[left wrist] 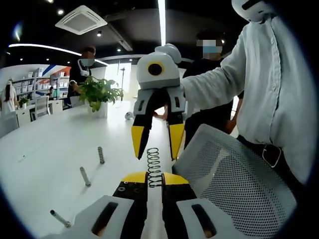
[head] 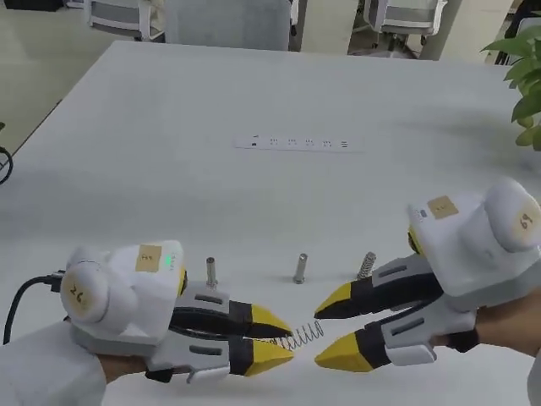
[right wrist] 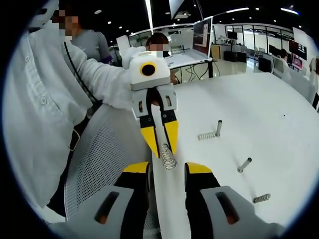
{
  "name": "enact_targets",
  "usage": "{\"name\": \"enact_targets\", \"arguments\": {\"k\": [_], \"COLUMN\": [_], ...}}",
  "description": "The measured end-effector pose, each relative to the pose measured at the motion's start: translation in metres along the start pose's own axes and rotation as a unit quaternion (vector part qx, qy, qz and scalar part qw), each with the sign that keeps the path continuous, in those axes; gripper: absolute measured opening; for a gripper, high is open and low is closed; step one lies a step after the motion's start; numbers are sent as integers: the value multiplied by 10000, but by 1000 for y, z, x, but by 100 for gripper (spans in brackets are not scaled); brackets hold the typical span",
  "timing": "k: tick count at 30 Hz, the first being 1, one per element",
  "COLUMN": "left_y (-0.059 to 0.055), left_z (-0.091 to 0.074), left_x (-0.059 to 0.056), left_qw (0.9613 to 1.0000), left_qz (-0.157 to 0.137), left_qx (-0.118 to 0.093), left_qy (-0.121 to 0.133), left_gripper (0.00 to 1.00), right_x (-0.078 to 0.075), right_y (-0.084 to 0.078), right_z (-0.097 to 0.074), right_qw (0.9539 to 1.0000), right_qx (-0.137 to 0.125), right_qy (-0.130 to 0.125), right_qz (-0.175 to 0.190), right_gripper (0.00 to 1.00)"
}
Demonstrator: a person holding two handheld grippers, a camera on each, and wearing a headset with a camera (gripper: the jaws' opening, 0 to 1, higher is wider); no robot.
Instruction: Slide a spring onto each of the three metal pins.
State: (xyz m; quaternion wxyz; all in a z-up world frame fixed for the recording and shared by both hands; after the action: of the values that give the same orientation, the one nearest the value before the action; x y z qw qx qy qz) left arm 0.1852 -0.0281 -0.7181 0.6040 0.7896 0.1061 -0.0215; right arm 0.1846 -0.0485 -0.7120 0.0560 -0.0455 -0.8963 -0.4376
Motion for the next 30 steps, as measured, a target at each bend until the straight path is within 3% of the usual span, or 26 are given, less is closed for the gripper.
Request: {"name": "enact_targets", "arguments": {"k": [4, 8, 15, 21, 30], "left_y": [4, 3, 1, -6, -14], "left_z": [0, -2, -2, 5, 15], "left_x": [-2, -2, -1, -1, 0], "left_qw": [9999, 9999, 9999, 9999, 9994], "left_qz": [35, 25, 5, 106, 213], "left_qx": [-85, -117, -116, 89, 241], "left_qy": [-40, -59, 0, 82, 132], "left_gripper": [2, 2, 2, 2, 2], "right_x": [3, 2, 3, 3, 3], "right_y": [5, 10, 14, 8, 4], "right_z": [3, 3, 5, 10, 14], "right_qw": [9999, 9996, 9992, 9953, 9836], "right_qx": [-23, -4, 198, 756, 1555], "right_qy": [69, 46, 78, 23, -55], "right_qz": [-101, -282, -349, -598, -912], "right_gripper": [22, 10, 8, 8, 7]}}
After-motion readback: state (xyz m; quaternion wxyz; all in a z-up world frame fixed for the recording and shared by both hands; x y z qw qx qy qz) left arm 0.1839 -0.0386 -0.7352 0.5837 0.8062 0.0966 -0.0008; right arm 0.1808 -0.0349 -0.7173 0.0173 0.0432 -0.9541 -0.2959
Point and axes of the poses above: the centre of the closed fingertips' face, and the gripper's own axes: z roughly forward along the fingers, x roughly to its left, y roughly out of its top, the point moved 1 cm from there along -z, roughly backward along the fingers, and after that the axes turned 4 degrees about -z, right-handed, at the moved point
